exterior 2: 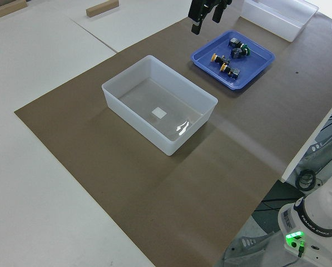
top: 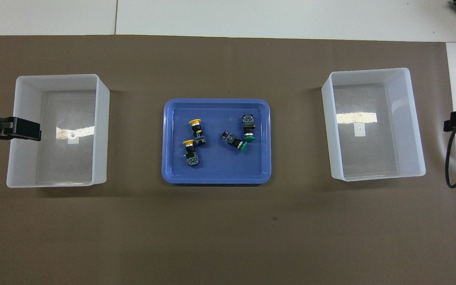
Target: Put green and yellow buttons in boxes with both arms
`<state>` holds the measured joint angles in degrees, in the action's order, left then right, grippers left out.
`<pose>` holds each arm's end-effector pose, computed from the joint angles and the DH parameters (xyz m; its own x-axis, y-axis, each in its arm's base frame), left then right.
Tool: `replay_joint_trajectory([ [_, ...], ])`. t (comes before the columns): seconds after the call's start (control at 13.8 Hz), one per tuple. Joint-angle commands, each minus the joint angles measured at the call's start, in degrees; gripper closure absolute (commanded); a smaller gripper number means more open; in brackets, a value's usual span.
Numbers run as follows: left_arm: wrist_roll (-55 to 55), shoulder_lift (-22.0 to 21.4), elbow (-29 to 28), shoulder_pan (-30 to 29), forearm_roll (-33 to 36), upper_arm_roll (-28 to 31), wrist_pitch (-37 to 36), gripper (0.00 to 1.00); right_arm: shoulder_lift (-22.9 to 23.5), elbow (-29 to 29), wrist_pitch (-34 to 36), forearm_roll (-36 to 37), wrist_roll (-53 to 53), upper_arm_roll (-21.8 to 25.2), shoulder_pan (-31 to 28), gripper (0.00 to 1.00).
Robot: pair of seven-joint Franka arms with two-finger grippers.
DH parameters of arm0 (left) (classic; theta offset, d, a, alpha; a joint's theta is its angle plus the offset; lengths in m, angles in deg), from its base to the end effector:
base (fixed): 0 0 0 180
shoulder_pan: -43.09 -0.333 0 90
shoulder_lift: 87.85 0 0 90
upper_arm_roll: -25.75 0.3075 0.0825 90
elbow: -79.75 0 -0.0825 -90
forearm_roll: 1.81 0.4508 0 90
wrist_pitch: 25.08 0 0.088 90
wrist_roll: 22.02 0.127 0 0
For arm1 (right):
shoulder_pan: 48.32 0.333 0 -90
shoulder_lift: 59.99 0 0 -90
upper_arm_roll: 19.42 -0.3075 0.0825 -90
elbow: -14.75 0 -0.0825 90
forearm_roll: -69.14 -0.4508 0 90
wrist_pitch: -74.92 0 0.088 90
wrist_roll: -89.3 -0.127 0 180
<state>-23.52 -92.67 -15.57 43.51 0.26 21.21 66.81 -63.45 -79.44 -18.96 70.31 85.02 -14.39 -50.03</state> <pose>0.5970 -0.0489 0.6000 0.9978 -0.0614 0.0251 -0.0603 -0.9973 -0.0421 0.6059 -0.0754 0.5996 0.9803 -0.1897 0.0557 -0.1906 -0.9816 0.0110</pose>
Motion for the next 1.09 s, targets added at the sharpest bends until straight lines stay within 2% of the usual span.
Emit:
replay_joint_trajectory([
  [0.0,-0.4,-0.9,-0.4,0.0,-0.4,0.3,-0.9,0.00,-0.5,0.1,0.8,0.3,-0.8,-0.5,-0.1,0.00],
  [0.36,-0.3,-1.2,-1.4,-0.1,-0.4,0.3,-0.2,0.00,-0.8,-0.4,0.9,0.3,-3.3,-0.7,0.3,0.00],
  [0.58,-1.4,-0.4,-2.2,2.9,-0.6,0.0,1.6,0.00,-1.5,-0.6,1.2,0.5,-3.5,-0.8,0.1,0.00],
  [0.8,-7.8,-0.1,-6.3,5.6,-3.9,0.0,9.6,0.00,-1.5,-0.6,2.8,0.4,-3.2,-0.7,-0.1,0.00],
  [1.02,-12.1,0.7,-11.5,8.7,-4.0,0.0,17.4,0.00,-1.3,-1.1,2.6,-0.5,-3.1,-0.8,0.1,0.00],
])
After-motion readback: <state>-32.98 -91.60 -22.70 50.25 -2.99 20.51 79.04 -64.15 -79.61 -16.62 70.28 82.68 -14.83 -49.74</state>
